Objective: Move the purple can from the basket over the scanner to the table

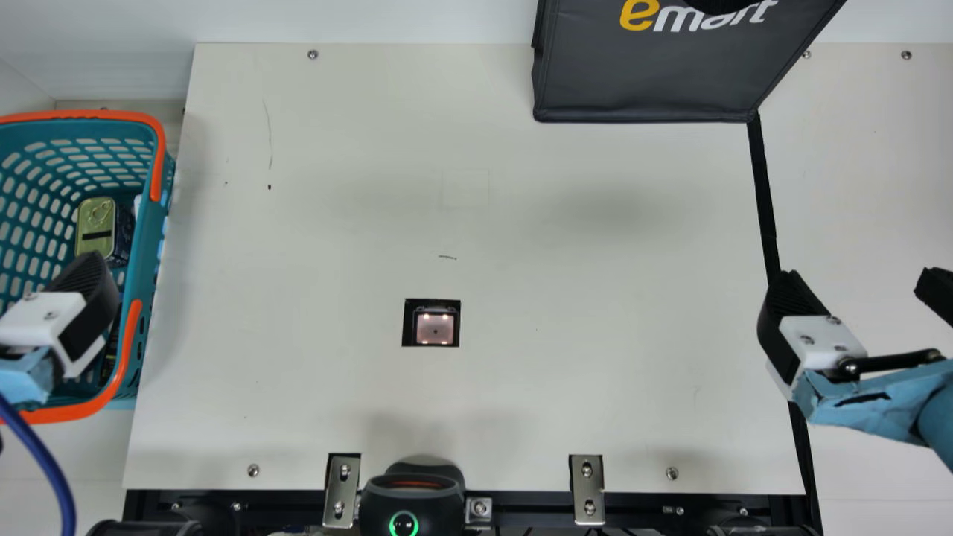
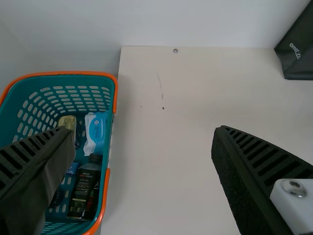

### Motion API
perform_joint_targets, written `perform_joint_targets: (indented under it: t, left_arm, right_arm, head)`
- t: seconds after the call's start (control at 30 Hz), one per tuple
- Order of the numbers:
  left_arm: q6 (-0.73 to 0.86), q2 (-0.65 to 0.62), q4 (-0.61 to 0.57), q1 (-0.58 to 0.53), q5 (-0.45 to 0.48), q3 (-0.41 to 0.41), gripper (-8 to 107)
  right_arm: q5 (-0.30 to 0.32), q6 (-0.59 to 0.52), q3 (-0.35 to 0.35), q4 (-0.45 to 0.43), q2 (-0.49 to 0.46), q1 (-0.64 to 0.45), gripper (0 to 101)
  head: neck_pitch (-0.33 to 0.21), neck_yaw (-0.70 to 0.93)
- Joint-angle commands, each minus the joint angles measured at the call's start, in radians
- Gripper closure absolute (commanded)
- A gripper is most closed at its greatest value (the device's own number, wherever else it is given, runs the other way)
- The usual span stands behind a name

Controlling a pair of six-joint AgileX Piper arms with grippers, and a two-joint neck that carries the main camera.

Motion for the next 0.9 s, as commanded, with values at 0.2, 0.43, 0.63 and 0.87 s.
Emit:
perform_joint_targets:
  t: [0.2,0.43,0.63,0.87]
  left_arm:
    - [0.000,0.000,0.000,0.000,0.000,0.000,9]
    - [0.000,0.000,0.000,0.000,0.000,0.000,9]
    - [0.000,0.000,0.000,0.000,0.000,0.000,9]
    - [-0.013,0.014,0.004,0.015,-0.003,-0.001,9]
  right_arm:
    - [0.000,0.000,0.000,0.000,0.000,0.000,6]
    - [0.000,0.000,0.000,0.000,0.000,0.000,6]
    - [0.000,0.000,0.000,0.000,0.000,0.000,6]
    - [0.000,0.000,0.000,0.000,0.000,0.000,6]
  head:
    - [-0.029,0.165]
    - [-0.029,0.328]
    - [-0.029,0.351]
    - [-0.029,0.351]
